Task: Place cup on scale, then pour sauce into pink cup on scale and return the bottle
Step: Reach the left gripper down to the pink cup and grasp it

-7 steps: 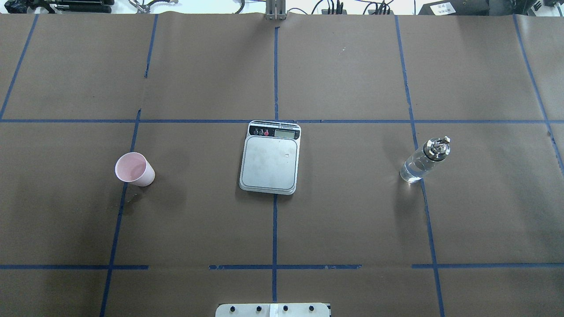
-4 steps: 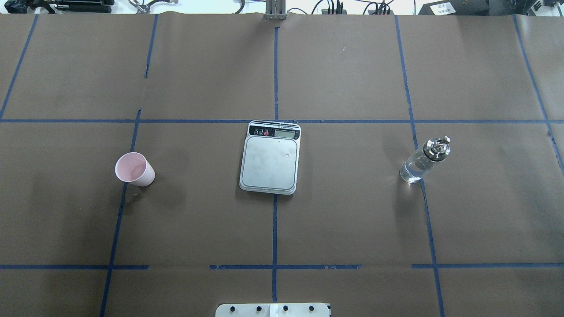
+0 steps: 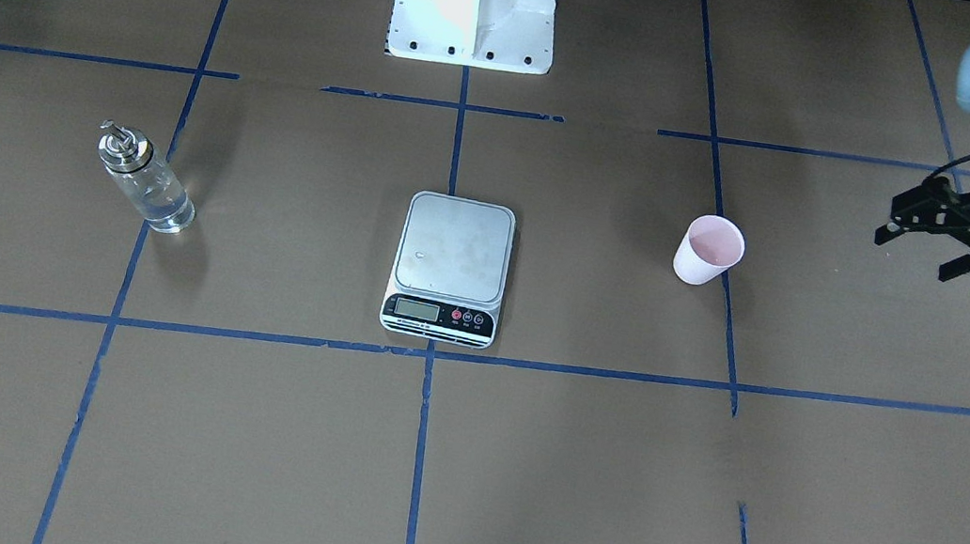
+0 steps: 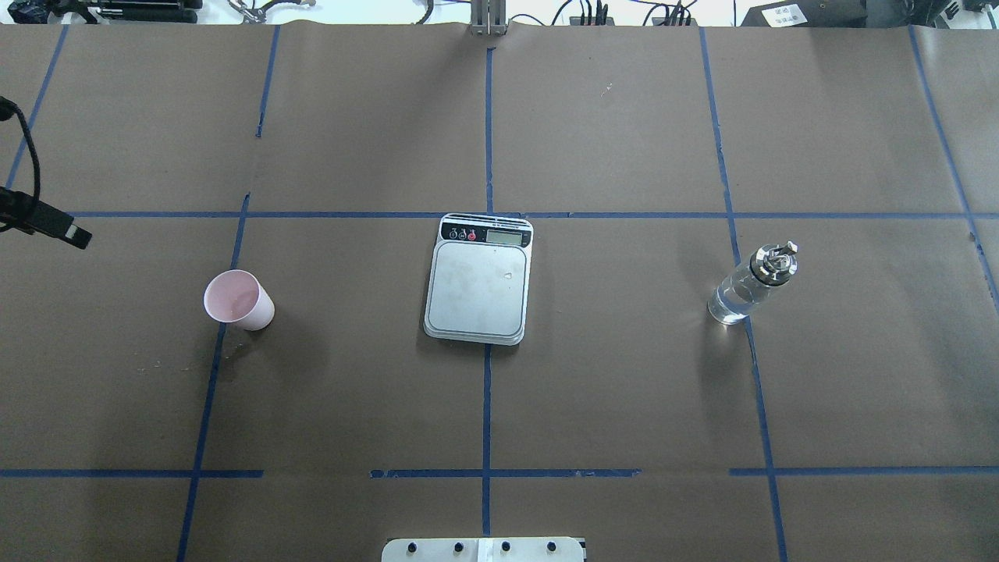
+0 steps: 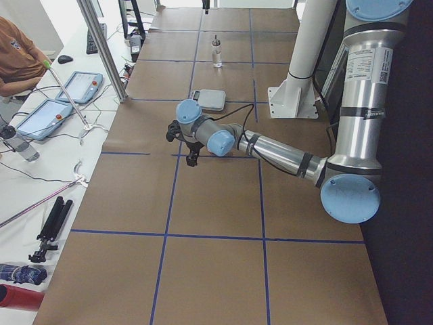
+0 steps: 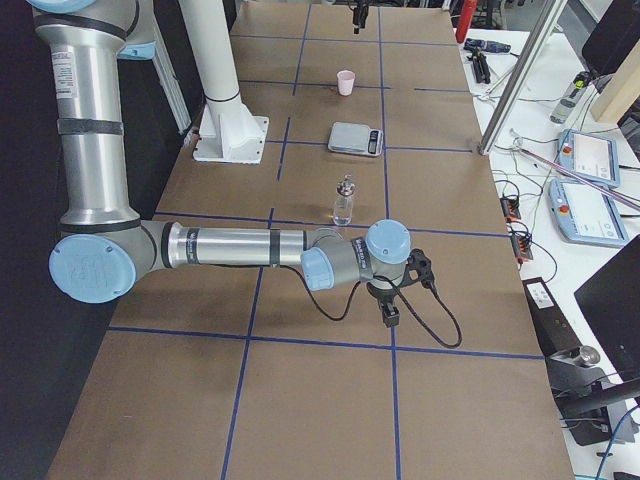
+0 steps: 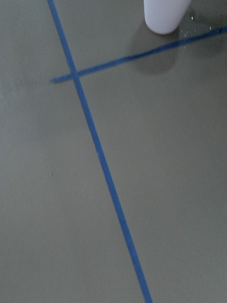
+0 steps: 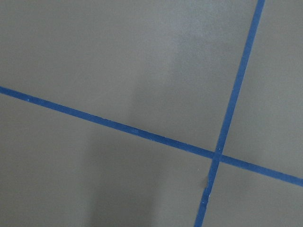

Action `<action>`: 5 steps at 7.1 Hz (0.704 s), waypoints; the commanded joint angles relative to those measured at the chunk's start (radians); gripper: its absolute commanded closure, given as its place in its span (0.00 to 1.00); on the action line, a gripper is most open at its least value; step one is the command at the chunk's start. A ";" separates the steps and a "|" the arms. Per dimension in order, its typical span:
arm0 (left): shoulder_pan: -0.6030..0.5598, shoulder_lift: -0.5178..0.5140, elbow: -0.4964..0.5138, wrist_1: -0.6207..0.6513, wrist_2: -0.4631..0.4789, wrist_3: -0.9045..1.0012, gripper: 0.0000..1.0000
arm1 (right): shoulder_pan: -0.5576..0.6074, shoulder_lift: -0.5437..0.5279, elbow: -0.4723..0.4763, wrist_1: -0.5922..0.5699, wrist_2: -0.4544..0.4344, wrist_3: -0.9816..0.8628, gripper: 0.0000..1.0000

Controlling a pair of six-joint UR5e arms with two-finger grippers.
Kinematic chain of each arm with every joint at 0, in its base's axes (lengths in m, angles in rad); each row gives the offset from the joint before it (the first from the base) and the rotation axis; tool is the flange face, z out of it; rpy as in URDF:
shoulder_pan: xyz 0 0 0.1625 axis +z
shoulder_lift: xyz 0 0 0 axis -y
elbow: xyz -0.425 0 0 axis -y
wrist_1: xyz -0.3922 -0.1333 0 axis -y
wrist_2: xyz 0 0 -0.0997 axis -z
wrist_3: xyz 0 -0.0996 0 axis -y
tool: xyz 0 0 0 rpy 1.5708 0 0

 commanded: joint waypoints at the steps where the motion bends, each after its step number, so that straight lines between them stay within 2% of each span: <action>1: 0.139 -0.017 -0.020 -0.009 0.115 -0.161 0.00 | -0.007 0.004 0.001 0.071 0.016 0.149 0.00; 2: 0.190 -0.061 -0.006 -0.009 0.160 -0.239 0.00 | -0.007 0.001 -0.002 0.096 0.016 0.149 0.00; 5: 0.232 -0.117 0.048 -0.009 0.164 -0.266 0.04 | -0.009 0.001 -0.009 0.096 0.013 0.146 0.00</action>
